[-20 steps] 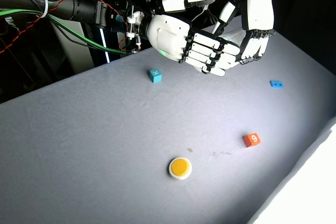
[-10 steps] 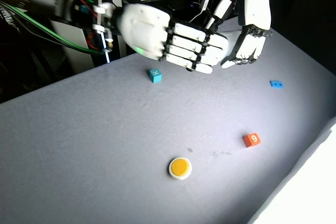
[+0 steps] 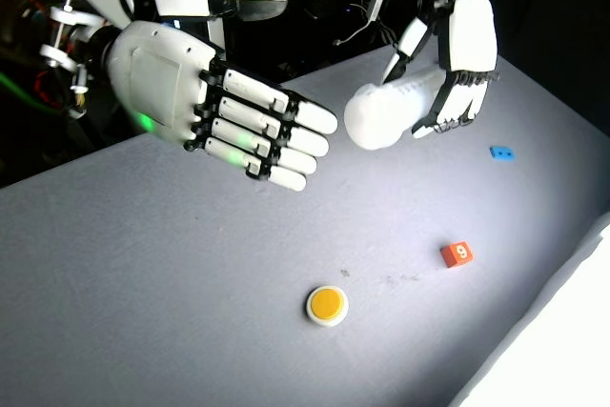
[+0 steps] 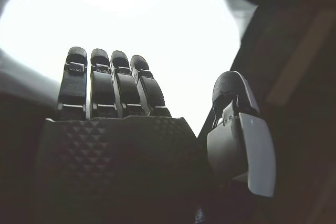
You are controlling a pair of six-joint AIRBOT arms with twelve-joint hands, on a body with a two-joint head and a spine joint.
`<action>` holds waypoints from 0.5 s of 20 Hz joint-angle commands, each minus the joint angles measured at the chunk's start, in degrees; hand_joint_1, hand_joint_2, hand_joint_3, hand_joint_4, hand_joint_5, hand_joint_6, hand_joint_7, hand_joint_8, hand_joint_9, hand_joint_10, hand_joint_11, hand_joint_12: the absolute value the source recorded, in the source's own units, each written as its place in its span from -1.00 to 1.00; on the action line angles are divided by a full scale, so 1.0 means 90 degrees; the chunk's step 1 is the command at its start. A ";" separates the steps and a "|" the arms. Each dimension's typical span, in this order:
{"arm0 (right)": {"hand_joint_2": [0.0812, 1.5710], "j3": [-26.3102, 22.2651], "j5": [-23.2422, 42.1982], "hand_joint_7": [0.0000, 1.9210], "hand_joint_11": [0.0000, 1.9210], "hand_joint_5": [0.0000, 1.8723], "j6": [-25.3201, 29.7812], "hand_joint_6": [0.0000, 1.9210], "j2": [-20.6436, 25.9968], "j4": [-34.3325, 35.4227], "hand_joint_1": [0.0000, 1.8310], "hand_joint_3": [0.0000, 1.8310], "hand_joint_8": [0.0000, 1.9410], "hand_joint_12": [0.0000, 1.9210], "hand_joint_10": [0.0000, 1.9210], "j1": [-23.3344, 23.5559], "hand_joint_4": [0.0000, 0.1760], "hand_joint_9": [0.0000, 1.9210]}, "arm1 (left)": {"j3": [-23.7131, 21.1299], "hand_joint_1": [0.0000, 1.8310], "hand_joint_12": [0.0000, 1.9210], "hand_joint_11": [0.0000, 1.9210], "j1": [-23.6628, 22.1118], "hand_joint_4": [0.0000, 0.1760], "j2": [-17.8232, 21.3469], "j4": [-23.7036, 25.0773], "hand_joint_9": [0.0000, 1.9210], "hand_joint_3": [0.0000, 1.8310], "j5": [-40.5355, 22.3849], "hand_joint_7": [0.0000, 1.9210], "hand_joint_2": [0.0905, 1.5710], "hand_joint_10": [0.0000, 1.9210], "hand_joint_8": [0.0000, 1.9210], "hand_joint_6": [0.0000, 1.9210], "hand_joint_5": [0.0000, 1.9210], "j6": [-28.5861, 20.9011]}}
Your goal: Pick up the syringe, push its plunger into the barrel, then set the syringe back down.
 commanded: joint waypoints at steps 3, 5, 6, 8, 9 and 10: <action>0.45 0.0048 0.0160 -1.00 -1.00 -1.00 -0.0233 -1.00 0.0317 -0.0029 -1.00 -1.00 -1.00 -1.00 -1.00 -0.0176 -1.00 -1.00 | 0.0206 0.48 0.54 -0.56 0.0152 -1.00 -0.0218 0.0208 -0.21 -1.00 -0.0597 0.03 0.44 0.42 -0.09 0.34 -0.13 -0.0025; 0.45 0.0052 -0.0661 -1.00 -1.00 -1.00 -0.0419 -1.00 0.0434 -0.0012 -1.00 -1.00 -1.00 -1.00 -1.00 -0.0239 -1.00 -1.00 | 0.0396 0.48 0.54 -0.55 0.0360 -1.00 -0.0424 0.0208 -0.20 -1.00 -0.0648 0.01 0.44 0.42 -0.08 0.33 -0.12 -0.0024; 0.45 0.0053 -0.1005 -1.00 -1.00 -1.00 -0.0569 -1.00 0.0464 -0.0012 -1.00 -1.00 -1.00 -1.00 -1.00 -0.0233 -1.00 -1.00 | 0.0509 0.49 0.55 -0.55 0.0484 -1.00 -0.0528 0.0226 -0.20 -1.00 -0.0672 0.03 0.43 0.41 -0.10 0.28 -0.09 -0.0024; 0.45 0.0086 -0.1483 -1.00 -1.00 -1.00 -0.0798 -1.00 0.0478 -0.0013 -1.00 -1.00 -1.00 -1.00 -1.00 -0.0204 -1.00 -1.00 | 0.0758 0.48 0.55 -0.56 0.0712 -1.00 -0.0738 0.0265 -0.21 -1.00 -0.0740 0.03 0.43 0.41 -0.10 0.31 -0.10 -0.0023; 0.46 0.0098 -0.1598 -1.00 -1.00 -1.00 -0.0911 -1.00 0.0476 -0.0014 -1.00 -1.00 -1.00 -1.00 -1.00 -0.0184 -1.00 -1.00 | 0.0848 0.48 0.53 -0.55 0.0782 -1.00 -0.0806 0.0265 -0.20 -1.00 -0.0781 0.03 0.43 0.40 -0.11 0.31 -0.11 -0.0023; 0.47 0.0109 -0.1721 -1.00 -1.00 -1.00 -0.1066 -1.00 0.0468 -0.0015 -1.00 -1.00 -1.00 -1.00 -1.00 -0.0154 -1.00 -1.00 | 0.0971 0.48 0.53 -0.55 0.0870 -1.00 -0.0902 0.0295 -0.19 -1.00 -0.0801 0.04 0.43 0.40 -0.13 0.31 -0.11 -0.0023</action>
